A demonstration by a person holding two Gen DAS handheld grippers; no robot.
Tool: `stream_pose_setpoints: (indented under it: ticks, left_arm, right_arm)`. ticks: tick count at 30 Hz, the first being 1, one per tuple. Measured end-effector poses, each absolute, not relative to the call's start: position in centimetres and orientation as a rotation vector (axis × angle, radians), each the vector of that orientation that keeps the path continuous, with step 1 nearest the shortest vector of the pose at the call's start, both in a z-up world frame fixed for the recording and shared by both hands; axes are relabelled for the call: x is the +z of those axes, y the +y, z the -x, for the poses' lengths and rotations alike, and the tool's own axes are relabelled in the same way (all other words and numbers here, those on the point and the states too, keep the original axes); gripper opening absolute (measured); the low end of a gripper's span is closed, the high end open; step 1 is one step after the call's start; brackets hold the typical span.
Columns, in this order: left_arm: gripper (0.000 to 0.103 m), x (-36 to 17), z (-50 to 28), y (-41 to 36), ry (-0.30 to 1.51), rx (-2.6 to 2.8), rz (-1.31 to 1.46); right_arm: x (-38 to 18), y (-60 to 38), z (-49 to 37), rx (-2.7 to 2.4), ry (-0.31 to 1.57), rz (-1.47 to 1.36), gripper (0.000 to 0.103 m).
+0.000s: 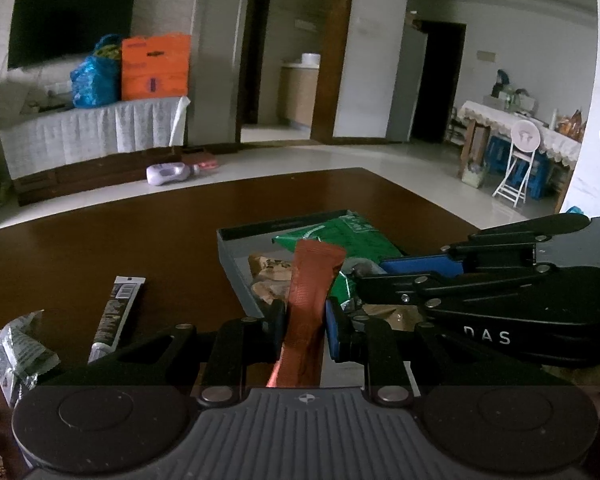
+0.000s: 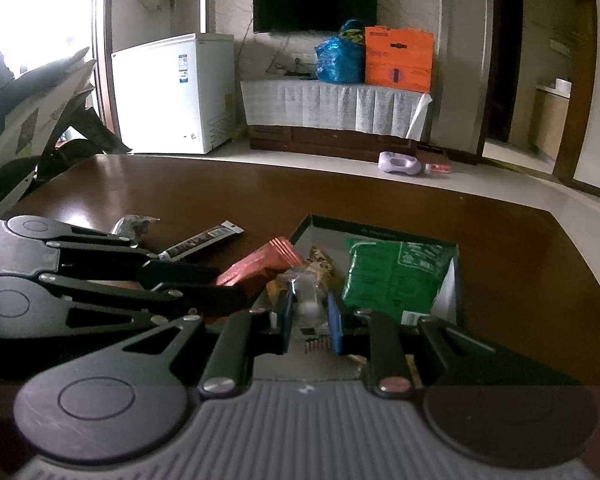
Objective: Organize snacks
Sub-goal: 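Carry the orange bar and the clear item over the white box with both grippers, then open the left gripper to drop the orange bar while the right gripper releases its item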
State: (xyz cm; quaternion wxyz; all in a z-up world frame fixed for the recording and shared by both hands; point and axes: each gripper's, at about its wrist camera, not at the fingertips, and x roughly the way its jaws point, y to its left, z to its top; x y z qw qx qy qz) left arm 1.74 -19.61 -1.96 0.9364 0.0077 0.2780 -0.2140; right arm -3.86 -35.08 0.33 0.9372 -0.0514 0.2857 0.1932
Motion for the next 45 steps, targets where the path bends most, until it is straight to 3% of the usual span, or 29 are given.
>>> stream_pose_setpoints:
  ticks: [45]
  left_arm:
    - [0.022,-4.2,-1.9,-22.1,0.641,-0.474,-0.054]
  right_arm:
    - [-2.1,-35.7,2.8,0.322,0.692,0.154,0.019]
